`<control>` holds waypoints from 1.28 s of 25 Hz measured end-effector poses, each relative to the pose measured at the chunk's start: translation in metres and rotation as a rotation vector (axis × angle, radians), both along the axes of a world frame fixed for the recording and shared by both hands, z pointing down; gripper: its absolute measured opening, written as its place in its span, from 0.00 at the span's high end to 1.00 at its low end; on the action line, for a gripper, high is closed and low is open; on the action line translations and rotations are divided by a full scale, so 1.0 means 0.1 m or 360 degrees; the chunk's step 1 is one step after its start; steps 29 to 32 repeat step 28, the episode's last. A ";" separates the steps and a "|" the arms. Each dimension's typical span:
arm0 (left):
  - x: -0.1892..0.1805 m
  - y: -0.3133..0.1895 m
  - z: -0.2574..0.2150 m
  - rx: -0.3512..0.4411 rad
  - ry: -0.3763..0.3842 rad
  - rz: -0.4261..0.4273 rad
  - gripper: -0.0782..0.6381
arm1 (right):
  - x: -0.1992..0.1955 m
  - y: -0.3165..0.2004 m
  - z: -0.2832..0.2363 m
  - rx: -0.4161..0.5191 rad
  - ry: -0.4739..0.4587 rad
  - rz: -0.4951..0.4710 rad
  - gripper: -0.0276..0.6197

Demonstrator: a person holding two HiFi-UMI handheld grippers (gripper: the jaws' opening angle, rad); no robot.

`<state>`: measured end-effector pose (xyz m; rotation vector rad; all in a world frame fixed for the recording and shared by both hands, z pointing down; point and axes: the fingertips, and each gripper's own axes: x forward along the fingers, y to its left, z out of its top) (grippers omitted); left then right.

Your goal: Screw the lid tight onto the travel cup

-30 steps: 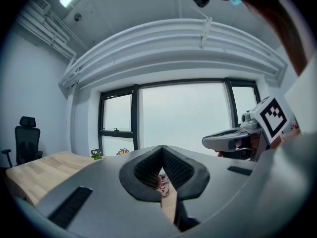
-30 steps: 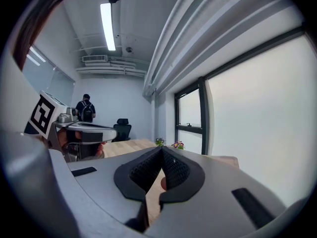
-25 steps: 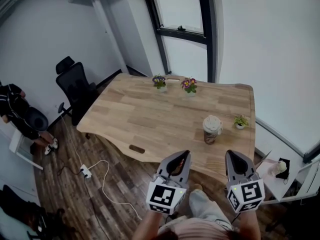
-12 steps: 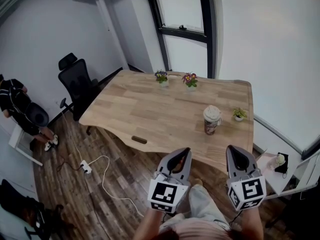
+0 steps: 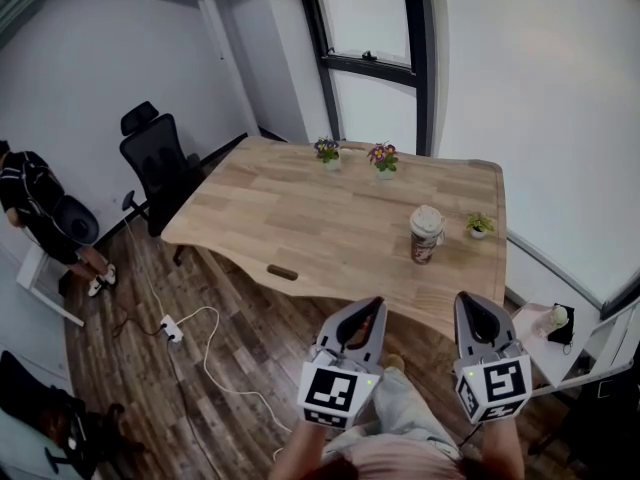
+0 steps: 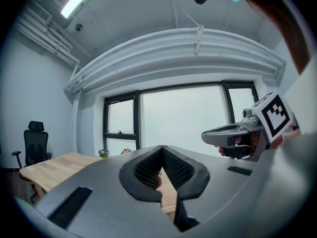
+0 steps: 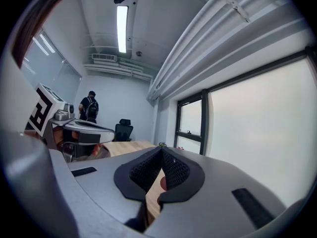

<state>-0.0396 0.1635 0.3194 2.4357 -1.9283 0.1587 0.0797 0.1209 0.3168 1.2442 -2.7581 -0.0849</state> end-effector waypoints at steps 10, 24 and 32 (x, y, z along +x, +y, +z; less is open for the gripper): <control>0.03 0.08 -0.03 0.0002 0.0021 -0.0010 0.89 | 0.05 0.09 -0.01 0.0007 0.0010 0.0016 0.96; 0.05 0.01 -0.01 -0.0012 0.0034 -0.0018 0.89 | 0.03 0.02 0.00 0.0009 0.0009 -0.0004 0.96; 0.07 -0.03 0.03 -0.0023 0.0041 -0.0017 0.89 | 0.03 -0.02 0.03 0.0009 0.0003 -0.0016 0.96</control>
